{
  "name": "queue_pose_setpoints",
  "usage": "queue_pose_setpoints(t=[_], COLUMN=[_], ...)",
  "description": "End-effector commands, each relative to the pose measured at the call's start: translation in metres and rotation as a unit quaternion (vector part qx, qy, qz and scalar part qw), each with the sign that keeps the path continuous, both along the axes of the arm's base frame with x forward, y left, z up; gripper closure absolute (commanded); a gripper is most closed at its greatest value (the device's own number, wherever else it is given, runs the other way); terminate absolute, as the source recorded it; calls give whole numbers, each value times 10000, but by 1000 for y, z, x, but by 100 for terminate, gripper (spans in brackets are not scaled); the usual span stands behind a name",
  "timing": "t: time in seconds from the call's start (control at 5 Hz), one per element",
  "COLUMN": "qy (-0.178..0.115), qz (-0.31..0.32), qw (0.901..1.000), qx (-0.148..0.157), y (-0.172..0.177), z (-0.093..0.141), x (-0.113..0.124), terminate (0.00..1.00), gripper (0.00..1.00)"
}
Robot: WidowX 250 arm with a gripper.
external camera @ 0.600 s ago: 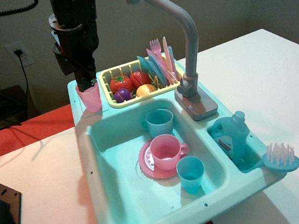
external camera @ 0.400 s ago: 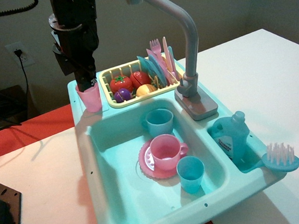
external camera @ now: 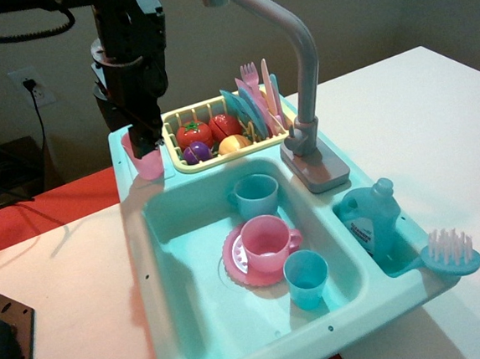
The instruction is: Put cup from counter to sink
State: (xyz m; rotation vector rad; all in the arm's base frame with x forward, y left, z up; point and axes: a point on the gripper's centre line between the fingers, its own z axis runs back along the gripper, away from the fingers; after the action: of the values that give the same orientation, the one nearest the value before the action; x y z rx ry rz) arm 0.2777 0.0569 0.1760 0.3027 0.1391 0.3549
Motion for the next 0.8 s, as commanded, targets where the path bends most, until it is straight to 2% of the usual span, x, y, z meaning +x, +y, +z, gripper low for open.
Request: queue_pose_setpoints(t=[0.0, 0.4, 0.6], qy=[-125, -61, -123], qz=[133, 274, 311], qw=[9998, 9993, 9989], qx=[92, 258, 316], y=[-5, 1, 5], z=[-3, -28, -29], x=[2, -7, -9], terminate=[0, 0, 0], gripper=[0, 0, 100])
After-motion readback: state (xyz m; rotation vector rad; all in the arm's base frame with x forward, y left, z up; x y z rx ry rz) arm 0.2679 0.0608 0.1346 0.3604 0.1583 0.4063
